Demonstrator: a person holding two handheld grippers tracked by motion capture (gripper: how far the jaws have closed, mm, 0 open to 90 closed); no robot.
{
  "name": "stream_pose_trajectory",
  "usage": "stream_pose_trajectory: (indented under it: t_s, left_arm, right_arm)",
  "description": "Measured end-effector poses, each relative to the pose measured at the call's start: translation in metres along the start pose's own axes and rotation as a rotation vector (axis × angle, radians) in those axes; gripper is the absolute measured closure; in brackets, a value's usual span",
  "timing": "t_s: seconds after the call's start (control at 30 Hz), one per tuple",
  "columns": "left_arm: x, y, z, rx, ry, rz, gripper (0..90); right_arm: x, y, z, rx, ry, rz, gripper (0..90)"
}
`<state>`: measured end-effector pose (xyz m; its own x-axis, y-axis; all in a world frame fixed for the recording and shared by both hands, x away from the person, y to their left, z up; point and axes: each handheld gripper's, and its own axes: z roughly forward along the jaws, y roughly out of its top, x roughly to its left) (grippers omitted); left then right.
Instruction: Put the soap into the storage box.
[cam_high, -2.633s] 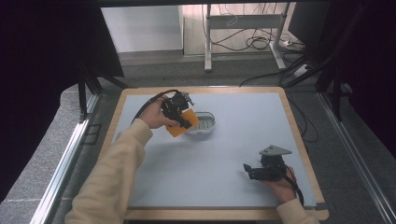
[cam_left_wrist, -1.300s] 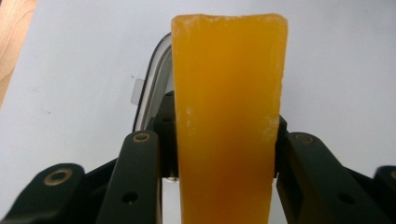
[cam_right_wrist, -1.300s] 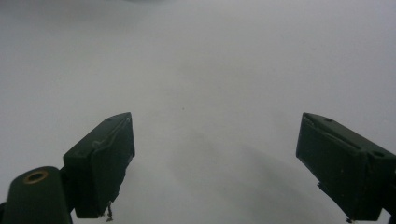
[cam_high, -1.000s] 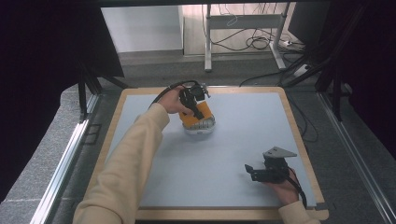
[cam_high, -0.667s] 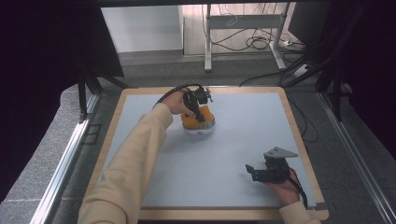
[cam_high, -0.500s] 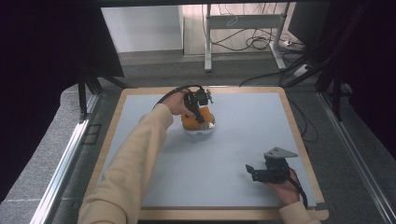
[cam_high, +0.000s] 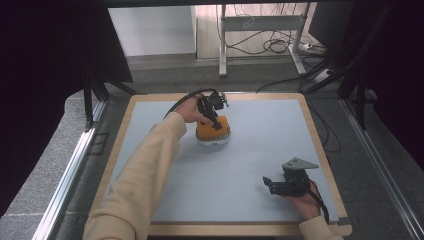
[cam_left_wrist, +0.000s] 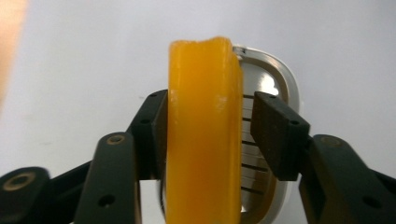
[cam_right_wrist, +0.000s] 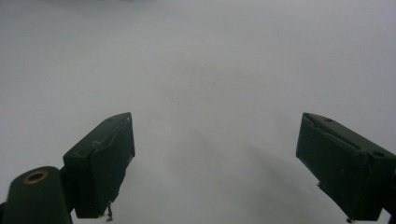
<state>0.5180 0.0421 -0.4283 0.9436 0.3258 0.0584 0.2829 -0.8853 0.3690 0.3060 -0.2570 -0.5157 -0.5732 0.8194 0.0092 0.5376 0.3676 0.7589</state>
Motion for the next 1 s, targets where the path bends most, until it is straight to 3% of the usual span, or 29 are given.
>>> stream_pose_trajectory:
  t_s: [0.17,0.2,0.27,0.37,0.53,0.77,1.0]
  left_arm:
    - [0.0,-0.002,-0.012,-0.042,0.06,-0.029,36.9]
    - [-0.002,-0.005,-0.017,-0.064,0.103,-0.059,30.6]
    - [-0.004,-0.009,-0.023,-0.096,0.103,-0.081,30.2]
    - [-0.006,-0.013,-0.027,-0.111,0.116,-0.095,27.9]
    - [-0.015,-0.022,-0.036,-0.133,0.1,-0.108,24.6]
    - [-0.038,-0.037,-0.049,-0.175,0.13,-0.121,24.5]
    - [-0.065,-0.065,-0.054,-0.227,0.149,-0.154,25.7]
  right_arm:
    - [0.001,0.0,0.0,-0.001,-0.001,0.0,11.8]
    - [0.001,0.0,0.0,-0.001,-0.002,0.0,11.8]
    - [0.001,0.0,0.0,0.002,-0.001,-0.002,11.8]
    - [0.001,0.0,0.001,0.002,-0.002,-0.004,11.8]
    - [0.002,0.0,0.001,0.006,-0.003,-0.007,11.8]
    - [0.004,0.001,0.002,0.006,-0.004,-0.011,11.7]
    - [0.005,0.001,0.001,0.004,-0.001,-0.014,11.7]
